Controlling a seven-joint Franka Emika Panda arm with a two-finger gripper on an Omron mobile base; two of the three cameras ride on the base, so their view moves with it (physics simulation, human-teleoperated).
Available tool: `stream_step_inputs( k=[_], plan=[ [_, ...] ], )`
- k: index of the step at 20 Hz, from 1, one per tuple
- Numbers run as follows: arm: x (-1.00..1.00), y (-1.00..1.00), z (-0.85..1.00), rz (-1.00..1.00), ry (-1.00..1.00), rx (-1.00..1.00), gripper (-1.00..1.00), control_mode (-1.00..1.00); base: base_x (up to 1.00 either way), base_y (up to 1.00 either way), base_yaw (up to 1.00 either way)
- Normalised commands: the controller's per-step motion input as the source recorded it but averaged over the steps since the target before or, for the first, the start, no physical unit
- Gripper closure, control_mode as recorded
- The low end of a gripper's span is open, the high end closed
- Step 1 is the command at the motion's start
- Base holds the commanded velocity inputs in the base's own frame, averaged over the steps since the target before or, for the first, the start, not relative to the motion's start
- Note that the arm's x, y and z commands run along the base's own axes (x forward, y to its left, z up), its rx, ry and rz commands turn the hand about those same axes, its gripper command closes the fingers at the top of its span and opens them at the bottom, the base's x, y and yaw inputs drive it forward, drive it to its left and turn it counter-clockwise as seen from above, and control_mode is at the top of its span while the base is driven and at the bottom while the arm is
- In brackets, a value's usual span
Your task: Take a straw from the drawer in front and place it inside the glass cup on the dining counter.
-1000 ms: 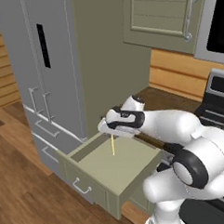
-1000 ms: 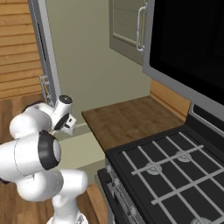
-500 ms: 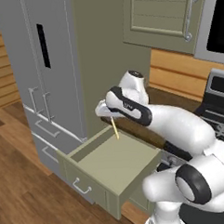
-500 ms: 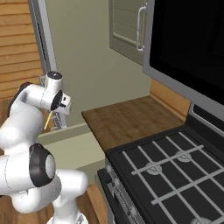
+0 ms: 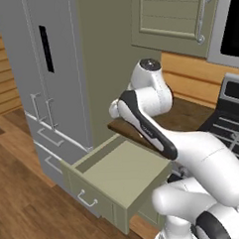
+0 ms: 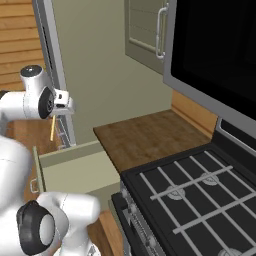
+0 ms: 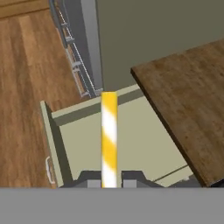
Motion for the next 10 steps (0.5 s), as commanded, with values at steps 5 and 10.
stream_step_inputs(
  k=[5, 10],
  plan=[
    [-0.58, -0.62, 0.04, 0.00, 0.00, 0.04, 1.00, -1.00, 0.00, 0.00, 0.00],
    [-0.19, -0.35, -0.03, 0.00, 0.07, 0.04, 1.00, -1.00, 0.00, 0.00, 0.00]
  ],
)
